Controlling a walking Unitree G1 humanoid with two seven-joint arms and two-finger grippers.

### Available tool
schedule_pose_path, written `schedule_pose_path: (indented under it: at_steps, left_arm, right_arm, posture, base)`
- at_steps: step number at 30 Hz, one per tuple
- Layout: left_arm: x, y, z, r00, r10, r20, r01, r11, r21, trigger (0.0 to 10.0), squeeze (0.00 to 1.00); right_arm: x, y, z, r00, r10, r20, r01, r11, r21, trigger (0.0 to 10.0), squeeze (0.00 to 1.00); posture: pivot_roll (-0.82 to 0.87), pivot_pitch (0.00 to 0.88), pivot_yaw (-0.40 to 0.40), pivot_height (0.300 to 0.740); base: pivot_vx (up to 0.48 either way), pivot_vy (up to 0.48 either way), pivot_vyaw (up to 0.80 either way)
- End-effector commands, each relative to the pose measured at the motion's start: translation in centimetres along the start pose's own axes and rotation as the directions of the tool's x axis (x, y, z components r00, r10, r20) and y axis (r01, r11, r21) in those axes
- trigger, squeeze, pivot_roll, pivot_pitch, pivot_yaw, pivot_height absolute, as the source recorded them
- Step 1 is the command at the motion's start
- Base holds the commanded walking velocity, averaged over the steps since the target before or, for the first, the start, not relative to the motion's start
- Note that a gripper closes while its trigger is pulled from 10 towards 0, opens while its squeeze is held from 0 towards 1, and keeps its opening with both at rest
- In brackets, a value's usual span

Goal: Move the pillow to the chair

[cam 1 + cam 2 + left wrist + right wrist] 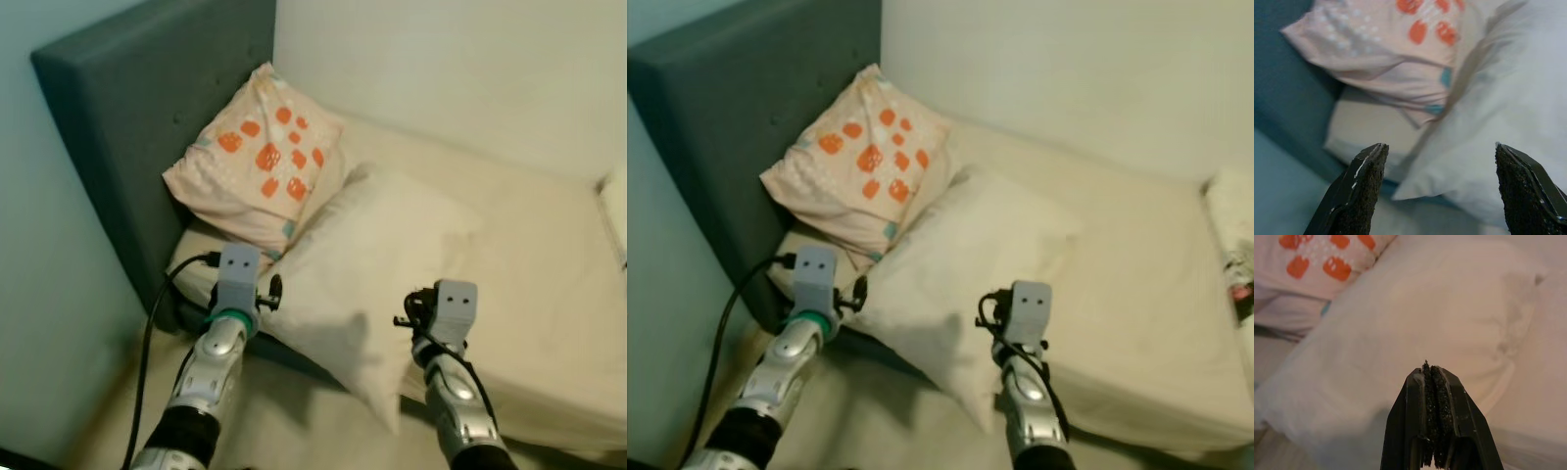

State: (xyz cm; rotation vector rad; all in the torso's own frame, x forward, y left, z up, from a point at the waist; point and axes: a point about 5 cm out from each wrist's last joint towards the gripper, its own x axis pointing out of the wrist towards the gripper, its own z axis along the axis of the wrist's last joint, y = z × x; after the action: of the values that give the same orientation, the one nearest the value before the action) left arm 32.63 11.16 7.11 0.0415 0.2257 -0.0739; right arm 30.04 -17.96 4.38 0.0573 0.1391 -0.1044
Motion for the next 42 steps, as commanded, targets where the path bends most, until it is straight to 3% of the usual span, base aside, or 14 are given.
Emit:
schedule_pose_path:
  at_steps: [1, 2, 4, 9, 10, 15, 20, 25, 33, 42]
  left_arm:
    - [-0.3, -0.2, -1.5, 0.999, -0.012, -0.050, 0.012, 1.000, -0.002, 10.0, 0.00]
    - [-0.4, -0.6, -1.5, 0.999, -0.039, -0.033, 0.040, 0.998, 0.040, 10.0, 0.00]
    - [-0.4, -0.8, -1.3, 0.998, -0.057, -0.019, 0.058, 0.996, 0.063, 10.0, 0.00]
    - [-0.4, -0.5, -1.3, 1.000, -0.027, -0.014, 0.028, 0.998, 0.055, 10.0, 0.00]
    - [-0.4, -0.4, -1.2, 1.000, -0.027, -0.014, 0.028, 0.998, 0.056, 10.0, 0.00]
    - [-0.2, -0.7, -0.9, 0.998, -0.058, 0.000, 0.058, 0.997, 0.053, 10.0, 0.00]
    - [-0.4, -0.7, -1.2, 0.999, -0.045, 0.006, 0.045, 0.999, 0.016, 10.0, 0.00]
    - [-0.6, -0.6, -1.7, 1.000, -0.021, -0.007, 0.020, 1.000, -0.007, 10.0, 0.00]
    - [-0.4, 0.4, -0.8, 1.000, 0.013, 0.024, -0.013, 1.000, -0.008, 10.0, 0.00]
    - [-0.3, 0.8, -0.5, 0.999, 0.025, 0.035, -0.024, 1.000, -0.020, 10.0, 0.00]
  right_arm:
    - [0.0, -0.8, 0.1, 1.000, -0.027, 0.013, 0.027, 0.999, -0.022, 10.0, 0.00]
    - [-0.3, -1.2, 0.0, 0.999, -0.050, 0.009, 0.051, 0.999, -0.014, 10.0, 0.00]
    - [-0.5, -1.4, -0.1, 0.998, -0.063, 0.005, 0.063, 0.998, -0.001, 10.0, 0.00]
    - [-1.5, -0.7, -0.8, 0.999, -0.046, 0.000, 0.046, 0.999, 0.011, 10.0, 0.00]
    - [-1.5, -0.2, -0.6, 0.999, -0.048, 0.009, 0.048, 0.999, 0.019, 10.0, 0.00]
    - [-1.0, 0.5, 0.4, 0.996, -0.072, 0.049, 0.069, 0.996, 0.050, 10.0, 0.00]
    - [-1.0, 1.2, 0.3, 0.999, -0.015, 0.048, 0.015, 1.000, -0.007, 10.0, 0.00]
    - [-0.9, 1.1, 0.3, 0.999, -0.010, 0.032, 0.011, 0.999, -0.032, 10.0, 0.00]
    - [0.4, 1.2, 1.0, 1.000, 0.008, 0.024, -0.007, 1.000, -0.014, 10.0, 0.00]
    - [0.3, 1.7, 0.7, 0.999, 0.045, 0.005, -0.045, 0.998, -0.034, 10.0, 0.00]
  posture:
    - [-0.06, 0.024, 0.079, 0.740]
    - [-0.06, 0.014, 0.040, 0.740]
    - [-0.06, 0.014, 0.040, 0.740]
    - [-0.05, 0.031, 0.055, 0.740]
    - [-0.05, 0.060, 0.063, 0.740]
    - [-0.06, 0.040, 0.058, 0.740]
    - [-0.07, 0.019, 0.043, 0.740]
    - [-0.04, 0.009, 0.005, 0.740]
    - [-0.03, 0.000, 0.006, 0.740]
    - [-0.01, 0.000, 0.006, 0.740]
  base:
    - [0.000, 0.000, 0.00]
    - [0.000, 0.000, 0.00]
    - [0.000, 0.000, 0.00]
    - [0.000, 0.000, 0.00]
    - [0.000, 0.000, 0.00]
    - [0.000, 0.000, 0.00]
    - [0.000, 0.000, 0.00]
    - [0.000, 0.000, 0.00]
    - [0.000, 0.000, 0.00]
    - [0.000, 0.000, 0.00]
